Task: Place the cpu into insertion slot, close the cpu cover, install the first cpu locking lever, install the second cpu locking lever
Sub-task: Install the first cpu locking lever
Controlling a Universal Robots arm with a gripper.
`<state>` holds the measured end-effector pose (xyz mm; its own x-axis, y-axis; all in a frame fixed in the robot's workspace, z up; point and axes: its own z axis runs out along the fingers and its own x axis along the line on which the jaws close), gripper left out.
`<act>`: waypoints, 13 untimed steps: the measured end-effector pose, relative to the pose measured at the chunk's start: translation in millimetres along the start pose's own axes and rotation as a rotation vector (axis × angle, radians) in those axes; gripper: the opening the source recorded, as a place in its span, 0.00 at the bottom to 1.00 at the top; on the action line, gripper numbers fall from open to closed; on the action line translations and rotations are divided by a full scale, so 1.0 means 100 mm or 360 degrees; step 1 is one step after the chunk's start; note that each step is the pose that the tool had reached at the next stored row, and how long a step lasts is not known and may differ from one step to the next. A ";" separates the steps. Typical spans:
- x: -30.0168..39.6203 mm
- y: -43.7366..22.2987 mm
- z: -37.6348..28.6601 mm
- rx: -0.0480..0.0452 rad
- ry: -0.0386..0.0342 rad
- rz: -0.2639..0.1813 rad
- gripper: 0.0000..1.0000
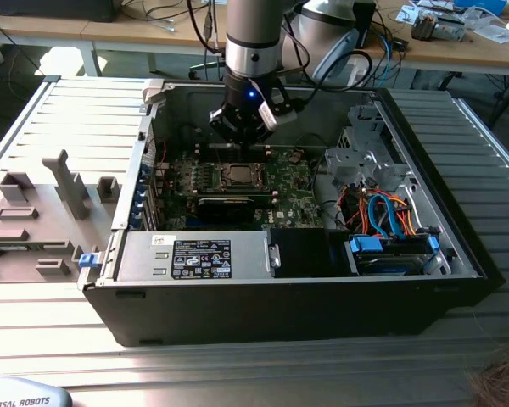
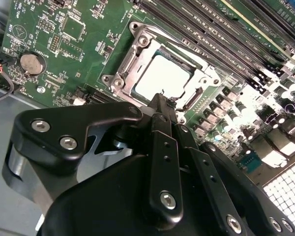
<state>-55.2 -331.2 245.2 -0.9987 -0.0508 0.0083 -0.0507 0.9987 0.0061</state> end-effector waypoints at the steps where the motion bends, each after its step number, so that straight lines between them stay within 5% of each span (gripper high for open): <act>1: 0.003 0.000 0.000 0.0000 0.0000 0.0000 0.11; 13: 0.050 0.002 0.000 0.0000 0.0000 0.0000 0.11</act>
<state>-60.1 -331.2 245.2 -0.9987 -0.0508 0.0082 -0.0507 0.9987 0.0061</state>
